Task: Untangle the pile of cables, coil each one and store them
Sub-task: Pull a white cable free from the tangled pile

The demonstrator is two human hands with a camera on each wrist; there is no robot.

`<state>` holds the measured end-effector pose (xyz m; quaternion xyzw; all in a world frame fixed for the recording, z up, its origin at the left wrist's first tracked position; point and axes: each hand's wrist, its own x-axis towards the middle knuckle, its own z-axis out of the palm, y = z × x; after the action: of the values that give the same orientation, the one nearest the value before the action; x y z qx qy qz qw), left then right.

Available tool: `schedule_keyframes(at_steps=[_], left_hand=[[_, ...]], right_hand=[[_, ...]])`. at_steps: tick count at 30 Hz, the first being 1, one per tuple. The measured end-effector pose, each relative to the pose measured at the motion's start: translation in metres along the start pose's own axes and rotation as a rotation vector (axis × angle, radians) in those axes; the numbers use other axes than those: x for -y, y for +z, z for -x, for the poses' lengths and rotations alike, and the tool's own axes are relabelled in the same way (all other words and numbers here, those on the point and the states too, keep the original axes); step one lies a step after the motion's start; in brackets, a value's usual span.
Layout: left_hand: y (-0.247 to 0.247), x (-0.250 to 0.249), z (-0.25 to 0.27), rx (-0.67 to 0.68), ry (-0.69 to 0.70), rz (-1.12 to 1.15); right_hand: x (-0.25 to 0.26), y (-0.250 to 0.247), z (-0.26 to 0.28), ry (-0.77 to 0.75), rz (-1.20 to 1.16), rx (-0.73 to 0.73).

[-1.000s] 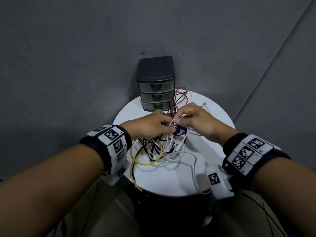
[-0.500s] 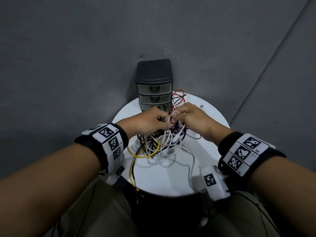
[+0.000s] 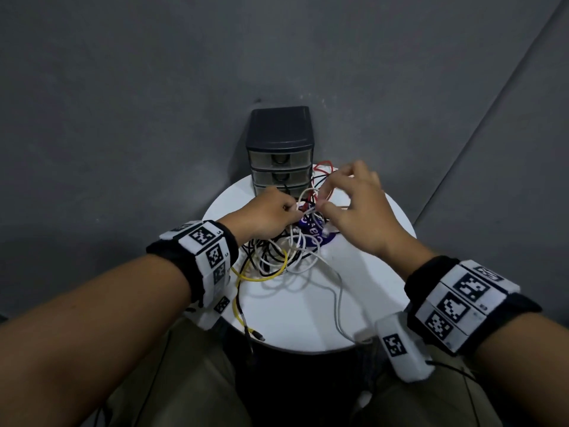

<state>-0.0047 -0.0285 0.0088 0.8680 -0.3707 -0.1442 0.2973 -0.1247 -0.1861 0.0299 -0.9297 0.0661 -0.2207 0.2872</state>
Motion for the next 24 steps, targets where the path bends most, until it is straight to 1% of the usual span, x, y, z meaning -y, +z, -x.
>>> schedule_keyframes(at_steps=[1, 2, 4, 5, 6, 7, 11, 14, 17, 20, 22, 24], left_hand=[[0.001, 0.000, 0.000, -0.010, -0.020, 0.007], [0.001, 0.001, -0.001, -0.019, -0.041, 0.011], [0.001, -0.002, -0.002, -0.029, -0.083, -0.003], [0.001, -0.004, -0.002, -0.031, -0.100, -0.015], [0.001, -0.004, -0.003, -0.030, -0.113, -0.024], [0.000, -0.006, -0.003, -0.029, -0.122, -0.039], [0.001, -0.006, -0.005, -0.020, -0.154, -0.103], [0.004, -0.007, -0.005, -0.010, -0.173, -0.141], [0.004, -0.009, -0.005, 0.000, -0.178, -0.149], [0.003, -0.012, -0.005, 0.027, -0.166, -0.148], [0.003, -0.013, -0.005, 0.035, -0.146, -0.164], [0.003, -0.012, -0.005, 0.046, -0.122, -0.178]], right_hand=[[0.003, -0.003, 0.004, -0.094, 0.046, 0.040], [0.006, -0.006, 0.007, -0.159, 0.068, 0.114], [0.010, -0.007, 0.012, -0.196, 0.137, 0.339], [0.010, -0.004, 0.014, -0.214, 0.237, 0.449], [0.009, -0.002, 0.016, -0.239, 0.351, 0.522], [0.009, 0.000, 0.018, -0.254, 0.423, 0.553], [0.010, 0.001, 0.018, -0.266, 0.416, 0.484], [0.022, 0.002, 0.018, -0.283, 0.453, 0.451], [0.036, 0.005, 0.023, -0.336, 0.570, 0.423], [0.047, 0.014, 0.025, -0.355, 0.680, 0.466], [0.046, 0.022, 0.025, -0.327, 0.703, 0.487], [0.041, 0.028, 0.024, -0.275, 0.671, 0.493]])
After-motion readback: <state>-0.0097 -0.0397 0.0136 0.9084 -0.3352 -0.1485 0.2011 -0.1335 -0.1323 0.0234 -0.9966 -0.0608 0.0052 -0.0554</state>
